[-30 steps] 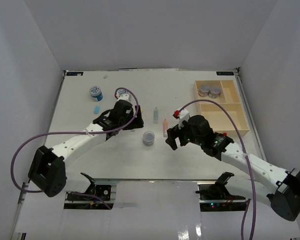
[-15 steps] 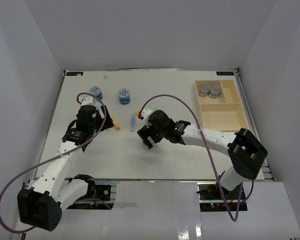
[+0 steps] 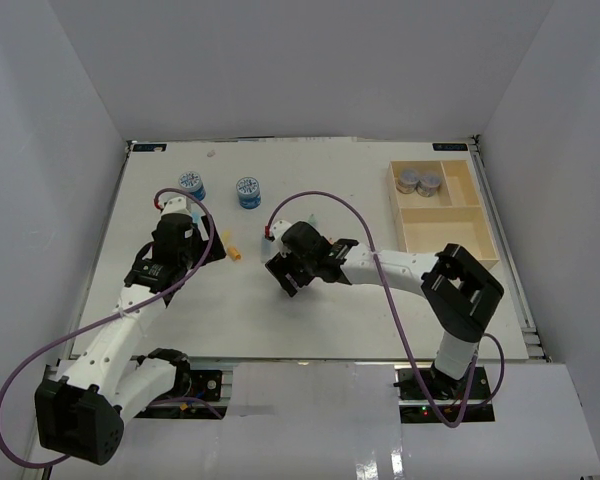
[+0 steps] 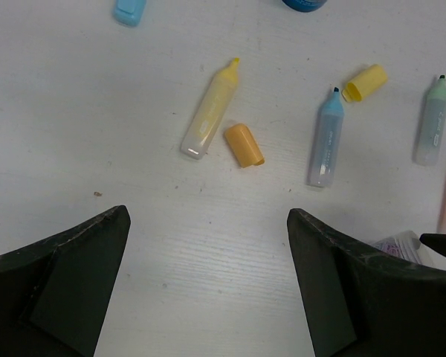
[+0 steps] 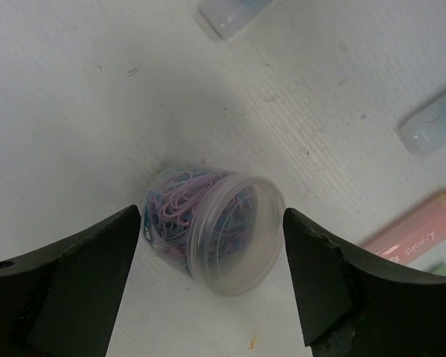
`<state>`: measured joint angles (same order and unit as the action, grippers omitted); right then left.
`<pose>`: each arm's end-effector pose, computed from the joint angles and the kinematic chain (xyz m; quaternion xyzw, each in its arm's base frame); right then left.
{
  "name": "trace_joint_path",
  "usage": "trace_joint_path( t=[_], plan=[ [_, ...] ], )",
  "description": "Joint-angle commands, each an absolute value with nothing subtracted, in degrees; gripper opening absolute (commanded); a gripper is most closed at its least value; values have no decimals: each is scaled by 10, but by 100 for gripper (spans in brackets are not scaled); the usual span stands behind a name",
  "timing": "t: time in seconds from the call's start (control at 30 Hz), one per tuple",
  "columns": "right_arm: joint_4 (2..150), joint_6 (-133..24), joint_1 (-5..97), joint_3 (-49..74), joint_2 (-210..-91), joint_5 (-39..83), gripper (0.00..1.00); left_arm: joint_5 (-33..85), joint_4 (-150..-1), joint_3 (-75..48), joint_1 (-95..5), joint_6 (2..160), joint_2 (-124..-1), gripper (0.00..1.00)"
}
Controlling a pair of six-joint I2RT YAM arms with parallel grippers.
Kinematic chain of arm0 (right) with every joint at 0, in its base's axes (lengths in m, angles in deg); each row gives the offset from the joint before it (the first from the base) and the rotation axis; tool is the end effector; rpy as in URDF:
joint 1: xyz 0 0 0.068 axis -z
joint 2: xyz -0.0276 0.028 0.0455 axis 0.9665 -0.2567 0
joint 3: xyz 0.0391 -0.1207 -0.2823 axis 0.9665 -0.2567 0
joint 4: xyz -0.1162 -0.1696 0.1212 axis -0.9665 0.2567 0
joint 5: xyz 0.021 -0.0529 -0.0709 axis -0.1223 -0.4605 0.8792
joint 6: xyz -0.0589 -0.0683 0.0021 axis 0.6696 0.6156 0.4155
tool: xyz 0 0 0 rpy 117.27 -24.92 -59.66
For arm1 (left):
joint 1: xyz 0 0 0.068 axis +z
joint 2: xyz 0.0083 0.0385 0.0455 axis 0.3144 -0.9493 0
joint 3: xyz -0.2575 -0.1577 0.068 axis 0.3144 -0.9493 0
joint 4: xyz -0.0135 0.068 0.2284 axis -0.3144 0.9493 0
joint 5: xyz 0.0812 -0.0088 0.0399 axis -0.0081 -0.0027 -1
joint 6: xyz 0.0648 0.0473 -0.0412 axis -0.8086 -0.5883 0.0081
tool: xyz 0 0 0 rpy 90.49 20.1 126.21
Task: Sort the stationery into containers
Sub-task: Move the stationery to the center of the board.
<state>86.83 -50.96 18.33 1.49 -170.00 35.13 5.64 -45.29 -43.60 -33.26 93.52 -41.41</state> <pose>0.2234 0.3263 0.2173 -0.4006 0.8383 0.1430 0.3412 0.1873 -0.0324 0.2717 -0.1136 0.8960 -0.0487 0.4266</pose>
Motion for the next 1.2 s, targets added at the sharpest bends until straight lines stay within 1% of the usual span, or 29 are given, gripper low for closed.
trace_joint_path(
  t=[0.0,0.1,0.2,0.3,0.33,0.37,0.7,0.87,0.9,1.17],
  plan=[
    [879,-519,180,24,-1704,366,81,52,-458,-433,-328,930,-399,98],
    [878,-519,180,22,-1700,375,79,56,-458,-433,-327,930,-400,98],
    [869,-519,181,12,-1690,380,72,59,-458,-433,-328,930,-402,98],
    [867,-520,181,10,-1684,382,70,62,-459,-433,-327,930,-404,98],
    [868,-520,181,9,-1682,383,65,62,-458,-433,-327,930,-404,98],
    [869,-519,179,9,-1680,383,64,63,-459,-432,-326,930,-405,98],
    [881,-513,121,7,-1676,440,57,65,-458,-432,-322,930,-405,98],
    [890,-520,94,9,-1678,457,59,64,-459,-433,-321,930,-404,98],
    [893,-522,90,12,-1678,466,62,64,-459,-433,-320,930,-403,98],
    [927,-521,52,46,-1665,502,70,62,-460,-433,-318,931,-401,98]
  ],
)
